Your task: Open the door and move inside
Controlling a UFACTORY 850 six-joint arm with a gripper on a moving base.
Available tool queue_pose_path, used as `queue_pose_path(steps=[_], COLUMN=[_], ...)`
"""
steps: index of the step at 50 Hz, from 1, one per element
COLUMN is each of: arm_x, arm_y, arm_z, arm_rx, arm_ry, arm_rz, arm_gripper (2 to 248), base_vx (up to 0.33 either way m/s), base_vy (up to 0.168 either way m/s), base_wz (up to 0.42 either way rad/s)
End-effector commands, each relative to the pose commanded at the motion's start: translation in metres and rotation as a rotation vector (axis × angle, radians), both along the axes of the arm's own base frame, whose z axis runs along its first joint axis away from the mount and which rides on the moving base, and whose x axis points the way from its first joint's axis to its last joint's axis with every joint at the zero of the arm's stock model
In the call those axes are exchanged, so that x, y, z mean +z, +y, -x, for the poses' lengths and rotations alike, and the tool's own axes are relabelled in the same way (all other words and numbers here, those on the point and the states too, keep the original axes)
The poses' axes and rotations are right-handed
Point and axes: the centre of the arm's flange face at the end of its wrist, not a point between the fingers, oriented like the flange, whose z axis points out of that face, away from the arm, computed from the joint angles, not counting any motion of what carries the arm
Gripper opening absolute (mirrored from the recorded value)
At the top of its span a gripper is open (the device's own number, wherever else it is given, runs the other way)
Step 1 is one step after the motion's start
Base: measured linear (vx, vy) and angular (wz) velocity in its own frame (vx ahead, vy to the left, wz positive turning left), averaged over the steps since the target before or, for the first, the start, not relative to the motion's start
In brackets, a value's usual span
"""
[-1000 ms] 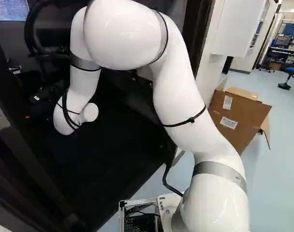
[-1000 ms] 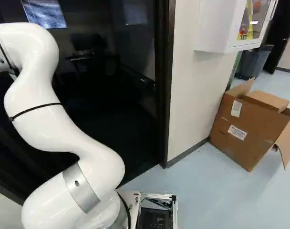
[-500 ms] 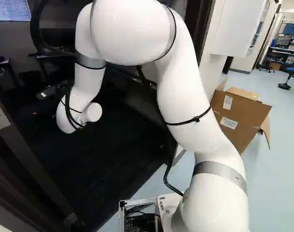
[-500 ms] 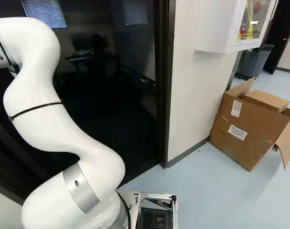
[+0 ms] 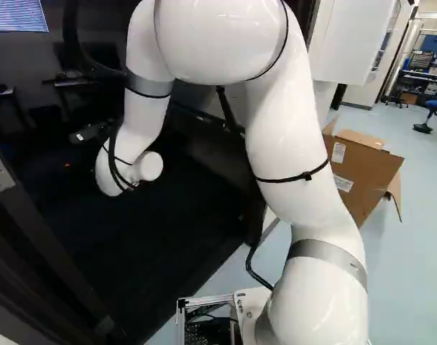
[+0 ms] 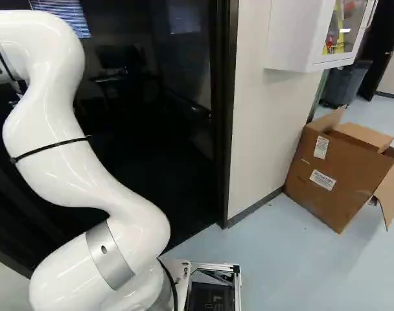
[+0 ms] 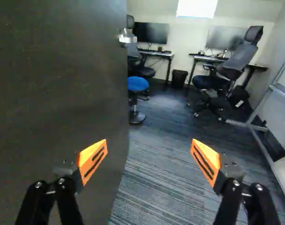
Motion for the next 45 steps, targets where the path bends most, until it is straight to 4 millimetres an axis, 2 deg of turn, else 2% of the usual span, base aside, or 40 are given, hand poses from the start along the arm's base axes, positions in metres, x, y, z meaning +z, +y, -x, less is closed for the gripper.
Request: queue_pose_path(steps=[28,45], arm_x=[0.006,0.009], arm_y=[-0.054,-0.088], arm_z=[0.01,0.023], arm_rx=[-0.099,-0.156], arm_ry=[0.037,0.059], arm_rz=[0.005,0.007], arm_gripper=[247,247], base_vx=[0.0,0.0], base_vy=[0.0,0.0], base_wz=[0.0,0.0])
